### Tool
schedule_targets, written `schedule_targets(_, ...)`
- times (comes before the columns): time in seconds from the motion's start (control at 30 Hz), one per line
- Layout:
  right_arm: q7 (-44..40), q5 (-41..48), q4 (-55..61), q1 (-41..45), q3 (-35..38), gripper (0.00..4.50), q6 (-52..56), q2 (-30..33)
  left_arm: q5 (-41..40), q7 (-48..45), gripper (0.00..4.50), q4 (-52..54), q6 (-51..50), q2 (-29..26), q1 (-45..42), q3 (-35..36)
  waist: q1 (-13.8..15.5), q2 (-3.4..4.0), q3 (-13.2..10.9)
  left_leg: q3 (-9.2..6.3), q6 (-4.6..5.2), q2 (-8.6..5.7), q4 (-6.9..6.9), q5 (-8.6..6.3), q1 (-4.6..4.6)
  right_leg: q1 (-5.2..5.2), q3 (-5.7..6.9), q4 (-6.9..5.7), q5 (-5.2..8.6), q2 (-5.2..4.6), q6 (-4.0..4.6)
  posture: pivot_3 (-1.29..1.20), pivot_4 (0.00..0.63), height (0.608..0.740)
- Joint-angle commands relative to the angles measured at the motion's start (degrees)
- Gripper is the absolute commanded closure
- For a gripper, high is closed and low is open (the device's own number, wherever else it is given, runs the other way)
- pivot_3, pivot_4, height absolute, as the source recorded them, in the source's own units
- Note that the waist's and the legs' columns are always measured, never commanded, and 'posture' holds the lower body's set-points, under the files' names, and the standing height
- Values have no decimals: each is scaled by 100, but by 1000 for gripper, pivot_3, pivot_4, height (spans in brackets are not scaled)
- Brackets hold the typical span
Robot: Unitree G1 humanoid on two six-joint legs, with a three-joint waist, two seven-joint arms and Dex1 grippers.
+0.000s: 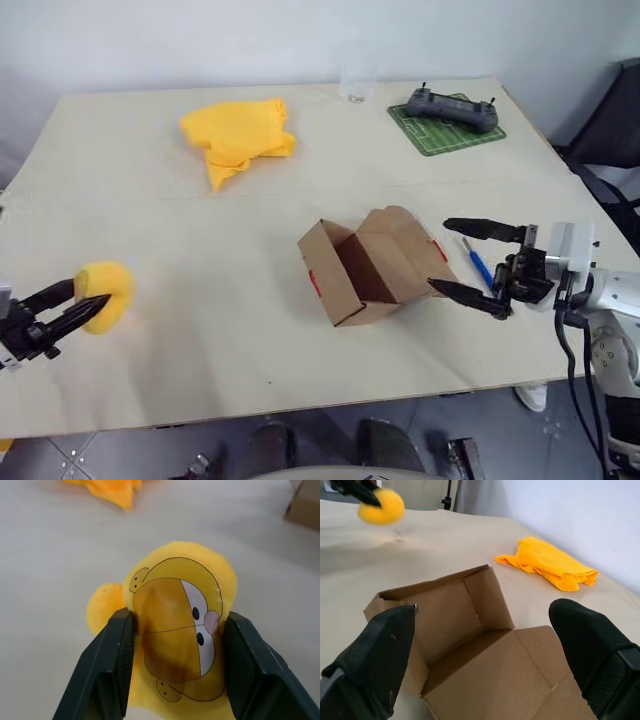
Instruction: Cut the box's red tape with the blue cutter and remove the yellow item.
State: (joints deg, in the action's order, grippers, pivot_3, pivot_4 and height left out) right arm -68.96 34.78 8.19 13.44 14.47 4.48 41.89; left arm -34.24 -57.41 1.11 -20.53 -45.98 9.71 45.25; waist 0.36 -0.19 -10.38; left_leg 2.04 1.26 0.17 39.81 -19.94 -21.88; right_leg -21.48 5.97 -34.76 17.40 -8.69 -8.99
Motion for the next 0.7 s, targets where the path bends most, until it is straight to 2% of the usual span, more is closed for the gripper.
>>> schedule_targets(0.03,55,-69,-188,133,147,0,-204,-3,-242,349,1596,591,-120,318,-274,-442,57,4,-2,2,2,-5,0,0,3,3,-3,1,0,-6,0,0,150,740)
schedule_targets(0.2,191,-111,-40,94,97,0,-187,-37,-176,527,139,562,-234,608,-1150,-1420,107,5,-3,-1,3,-9,10,1,3,-1,-3,-17,-1,-10,2,0,150,740)
schedule_targets(0.23,183,-110,-35,80,107,0,-185,-24,-135,542,36,518,-232,643,-1257,-1563,93,5,-2,1,2,-8,10,0,3,-2,-3,-18,-1,-9,2,0,150,740)
schedule_targets(0.37,304,-81,117,-16,180,0,-92,10,212,624,36,92,-2,845,-1924,-2280,71,11,0,9,0,-24,2,-2,5,-6,-3,-15,-1,2,2,0,150,740)
schedule_targets(0.47,369,-25,238,-89,202,0,-18,23,214,623,36,53,-68,740,-2184,-2376,54,10,-1,10,-1,-27,2,-2,4,-7,-1,-13,-1,10,2,0,150,740)
schedule_targets(0.53,390,6,333,-161,215,0,21,38,112,442,36,225,-32,549,-2096,-2224,23,10,-1,12,-1,-25,2,-2,4,-8,-1,-11,-1,10,2,0,150,740)
schedule_targets(0.63,254,87,496,-363,265,0,54,111,233,138,36,318,96,2,-1289,-1502,-64,11,-2,12,-2,-22,-5,-2,4,-9,-1,-6,-1,10,2,0,150,740)
schedule_targets(0.7,120,127,546,-481,259,0,41,164,261,203,36,361,54,-154,-747,-1015,-87,13,-3,21,-3,-12,-27,-3,18,-8,-2,4,0,9,4,0,150,740)
